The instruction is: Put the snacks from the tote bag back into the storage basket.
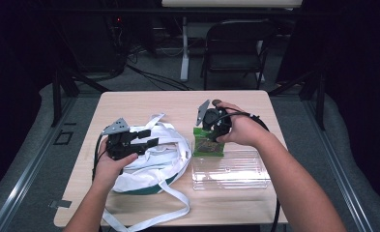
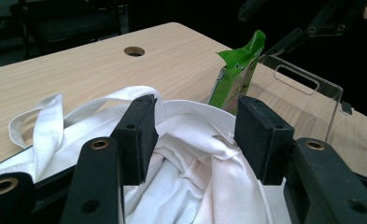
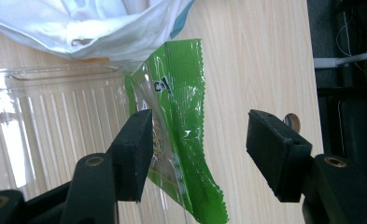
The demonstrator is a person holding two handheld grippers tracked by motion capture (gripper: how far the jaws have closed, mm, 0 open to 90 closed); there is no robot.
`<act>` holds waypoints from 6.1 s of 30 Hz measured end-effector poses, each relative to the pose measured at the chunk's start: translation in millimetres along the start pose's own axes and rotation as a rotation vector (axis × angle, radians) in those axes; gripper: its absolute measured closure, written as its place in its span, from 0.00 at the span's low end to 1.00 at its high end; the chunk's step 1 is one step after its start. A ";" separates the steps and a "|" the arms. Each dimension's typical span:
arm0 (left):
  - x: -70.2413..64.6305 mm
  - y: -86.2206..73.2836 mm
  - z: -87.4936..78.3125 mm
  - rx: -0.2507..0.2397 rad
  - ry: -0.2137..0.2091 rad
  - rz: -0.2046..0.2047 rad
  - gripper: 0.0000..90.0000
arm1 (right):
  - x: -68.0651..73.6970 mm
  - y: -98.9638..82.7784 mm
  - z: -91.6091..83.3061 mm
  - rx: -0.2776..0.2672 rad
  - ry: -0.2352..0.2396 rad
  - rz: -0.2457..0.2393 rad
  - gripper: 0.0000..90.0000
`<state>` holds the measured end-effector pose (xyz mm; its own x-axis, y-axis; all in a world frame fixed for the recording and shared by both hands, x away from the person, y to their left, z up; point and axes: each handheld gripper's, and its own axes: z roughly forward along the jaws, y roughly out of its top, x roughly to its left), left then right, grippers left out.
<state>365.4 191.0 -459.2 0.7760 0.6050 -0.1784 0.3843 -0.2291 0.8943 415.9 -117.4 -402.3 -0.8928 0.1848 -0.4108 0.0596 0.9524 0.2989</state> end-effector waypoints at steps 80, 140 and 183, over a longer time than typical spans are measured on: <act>5.4 -1.1 -6.4 -0.019 0.019 -0.020 0.54 | 83.4 -104.6 -54.5 -0.273 -0.145 0.643 0.51; 4.6 -8.7 4.8 0.025 0.017 -0.030 0.54 | 155.9 -148.8 0.4 -0.420 -0.177 0.803 0.55; 2.4 -16.1 18.7 0.068 0.025 -0.025 0.53 | 159.4 -142.1 4.2 -0.441 -0.181 0.772 0.54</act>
<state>370.4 181.9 -481.7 0.7532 0.6299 -0.1896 0.4374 -0.2643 0.8596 267.0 -222.3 -513.9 -0.5896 0.8039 -0.0776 0.4028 0.3760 0.8345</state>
